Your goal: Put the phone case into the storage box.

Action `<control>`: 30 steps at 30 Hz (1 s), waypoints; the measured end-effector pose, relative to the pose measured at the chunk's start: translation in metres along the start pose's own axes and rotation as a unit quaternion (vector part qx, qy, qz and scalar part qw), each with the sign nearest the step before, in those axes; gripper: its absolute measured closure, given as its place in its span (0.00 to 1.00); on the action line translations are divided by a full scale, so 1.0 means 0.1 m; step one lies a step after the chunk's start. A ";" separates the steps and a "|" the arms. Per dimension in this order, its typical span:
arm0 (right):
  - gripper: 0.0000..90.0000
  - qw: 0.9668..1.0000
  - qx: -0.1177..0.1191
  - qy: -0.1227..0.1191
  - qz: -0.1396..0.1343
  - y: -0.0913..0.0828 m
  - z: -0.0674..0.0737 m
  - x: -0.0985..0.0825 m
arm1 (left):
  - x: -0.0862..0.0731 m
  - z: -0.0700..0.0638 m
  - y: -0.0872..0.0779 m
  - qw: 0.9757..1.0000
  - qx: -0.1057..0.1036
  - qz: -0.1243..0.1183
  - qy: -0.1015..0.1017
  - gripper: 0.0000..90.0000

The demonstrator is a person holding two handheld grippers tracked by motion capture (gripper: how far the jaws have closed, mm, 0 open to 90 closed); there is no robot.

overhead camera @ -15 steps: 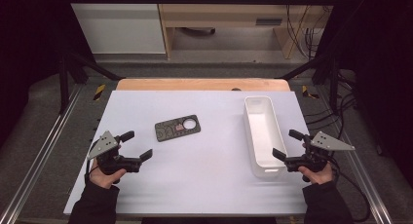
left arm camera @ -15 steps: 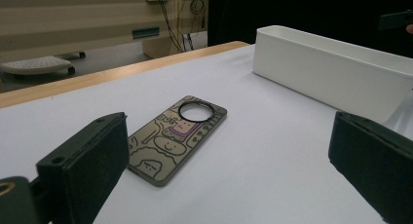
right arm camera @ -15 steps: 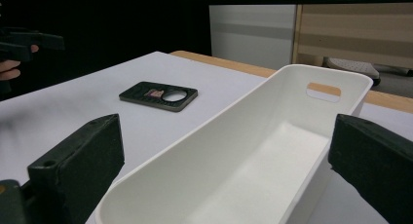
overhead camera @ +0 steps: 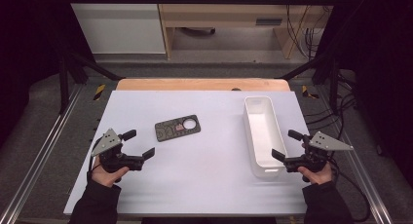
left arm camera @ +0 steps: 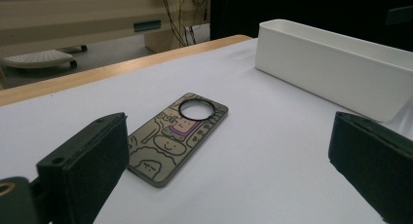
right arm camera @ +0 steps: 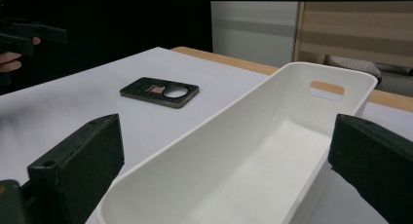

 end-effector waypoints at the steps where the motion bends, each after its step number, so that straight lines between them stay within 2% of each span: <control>1: 0.00 1.000 0.000 -0.002 0.001 0.00 0.00 0.00 | 0.00 0.01 0.01 1.000 0.002 0.001 -0.001 0.01; 6: 0.00 1.000 0.000 -0.003 0.003 0.01 0.01 -0.01 | 0.03 0.03 0.07 1.000 0.003 0.008 -0.007 0.01; 18: 0.00 1.000 -0.002 -0.005 0.004 0.01 0.00 -0.01 | 0.11 0.09 0.20 1.000 0.002 0.026 -0.005 0.01; 21: 0.00 1.000 -0.003 -0.004 0.004 0.01 0.00 -0.01 | 0.09 0.13 0.24 0.999 0.006 0.038 -0.004 0.01; 30: 0.00 1.000 -0.003 -0.003 0.005 0.02 0.00 -0.02 | 0.08 0.28 0.35 0.998 0.020 0.053 -0.019 0.02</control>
Point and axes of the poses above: each handheld gripper's, and its own axes: y roughly forward along the jaws, x roughly out of its top, z roughly to its left, the point moved 9 cm from there along y, roughly forward along the jaws, and after that the axes turned 12 degrees about -x, right-handed, at the moved point
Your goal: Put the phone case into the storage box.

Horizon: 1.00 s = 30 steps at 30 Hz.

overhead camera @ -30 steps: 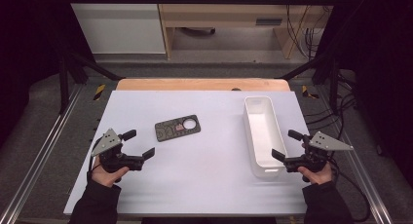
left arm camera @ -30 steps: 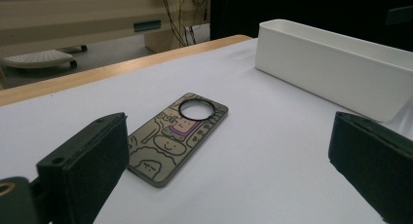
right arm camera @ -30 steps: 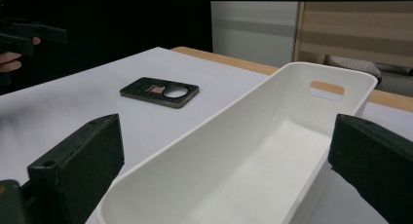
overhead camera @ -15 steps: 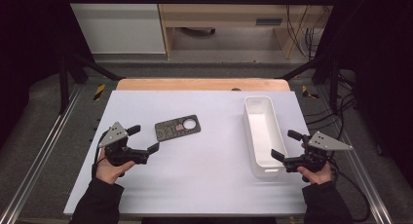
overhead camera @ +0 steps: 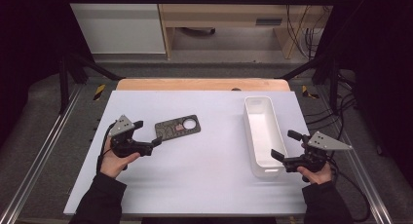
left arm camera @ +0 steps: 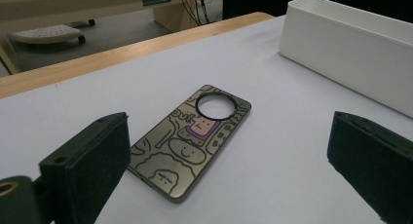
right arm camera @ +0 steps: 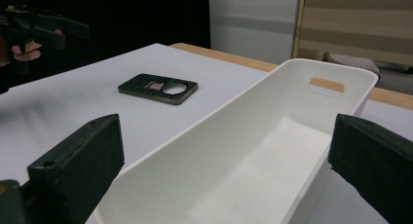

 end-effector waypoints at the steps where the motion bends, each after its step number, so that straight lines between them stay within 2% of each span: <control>1: 0.00 1.000 0.000 -0.001 0.000 0.00 0.00 0.00 | 0.00 0.02 0.02 1.000 0.000 0.002 -0.002 0.02; 19: 0.00 1.000 -0.001 0.000 -0.001 0.00 -0.01 0.00 | 0.05 0.30 0.34 0.998 0.024 0.038 -0.031 0.04; 26: 0.00 1.000 0.000 0.000 0.000 0.00 0.00 0.00 | 0.08 0.43 0.44 0.997 0.041 0.048 -0.037 0.09; 30: 0.00 1.000 0.000 0.000 0.000 0.00 0.00 0.00 | 0.07 0.52 0.52 0.996 0.059 0.064 -0.037 0.14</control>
Point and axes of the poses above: each handheld gripper's, and its own axes: y roughly forward along the jaws, x roughly out of its top, z roughly to its left, the point moved 9 cm from there along y, roughly forward along the jaws, and after that the axes turned 12 degrees about -x, right-handed, at the moved point
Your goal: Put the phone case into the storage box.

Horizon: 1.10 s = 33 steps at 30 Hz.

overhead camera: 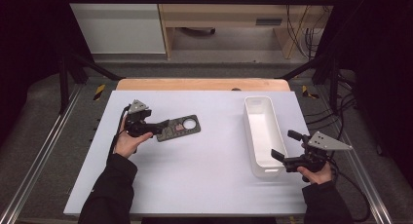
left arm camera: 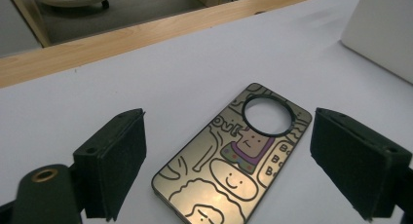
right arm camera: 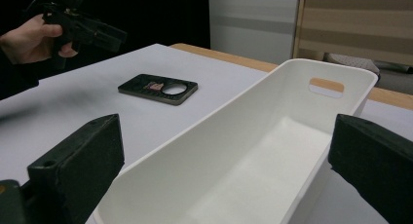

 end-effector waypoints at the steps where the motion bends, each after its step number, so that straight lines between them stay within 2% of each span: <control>1: 0.00 1.000 0.000 -0.001 0.000 0.00 0.00 0.00 | 0.00 0.01 0.02 1.000 0.003 0.001 0.000 0.16; 9: 0.00 1.000 -0.001 0.000 -0.001 0.00 -0.01 0.00 | -0.04 0.16 0.15 1.000 0.027 0.015 -0.007 0.31; 14: 0.00 1.000 0.000 0.001 -0.001 -0.01 -0.01 0.00 | -0.07 0.24 0.21 0.999 0.042 0.023 -0.010 0.45; 17: 0.00 1.000 -0.001 0.001 -0.001 -0.01 -0.01 0.00 | -0.08 0.27 0.23 0.999 0.045 0.025 -0.017 0.52; 23: 0.00 1.000 0.000 0.000 0.002 0.00 -0.01 -0.01 | -0.15 0.33 0.30 0.997 0.056 0.042 -0.016 0.67; 27: 0.00 1.000 -0.001 0.000 0.003 0.00 -0.01 -0.01 | -0.18 0.35 0.34 0.997 0.055 0.045 -0.024 0.75; 33: 0.00 1.000 0.000 -0.001 0.002 0.00 -0.01 -0.01 | -0.20 0.38 0.37 0.996 0.068 0.053 -0.027 0.91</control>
Point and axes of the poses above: each handheld gripper's, and its own axes: y roughly forward along the jaws, x roughly out of its top, z roughly to its left, the point moved 9 cm from there along y, roughly forward along the jaws, and after that the axes turned 12 degrees about -x, right-handed, at the moved point
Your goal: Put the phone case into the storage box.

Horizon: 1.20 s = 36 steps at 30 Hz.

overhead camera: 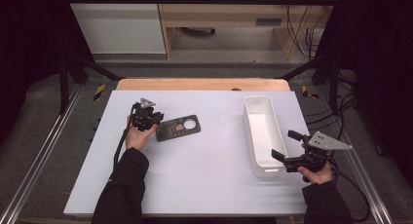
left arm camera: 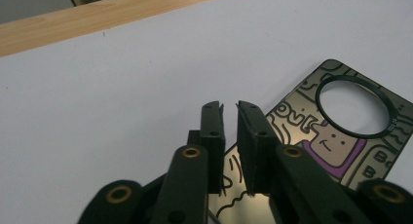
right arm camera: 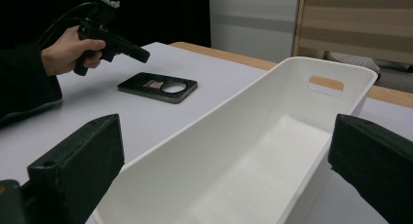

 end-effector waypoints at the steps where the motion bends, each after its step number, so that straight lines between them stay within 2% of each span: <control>1: 0.00 1.000 0.000 0.000 0.000 0.00 0.00 0.00 | -0.01 0.01 0.01 1.000 0.004 0.005 0.001 0.94; 5: 0.00 1.000 0.000 -0.001 0.000 0.00 0.00 0.00 | 0.00 0.02 0.05 1.000 0.006 0.010 0.001 1.00; 9: 0.00 1.000 0.000 0.000 0.001 0.00 0.00 0.00 | -0.03 0.05 0.10 1.000 0.015 0.018 0.005 1.00; 20: 0.00 1.000 -0.001 -0.001 0.002 0.00 -0.01 -0.01 | -0.12 0.13 0.18 0.999 0.022 0.036 -0.005 1.00; 27: 0.00 1.000 -0.001 0.000 0.002 0.00 -0.01 -0.01 | -0.16 0.13 0.20 0.999 0.006 0.044 -0.010 1.00; 36: 0.00 1.000 -0.001 -0.001 0.001 -0.01 -0.01 0.00 | -0.17 0.15 0.20 0.999 0.007 0.047 -0.014 1.00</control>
Point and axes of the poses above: each handheld gripper's, and its own axes: y roughly forward along the jaws, x roughly out of its top, z roughly to its left, the point moved 9 cm from there along y, roughly forward along the jaws, and after that the axes turned 12 degrees about -x, right-handed, at the moved point
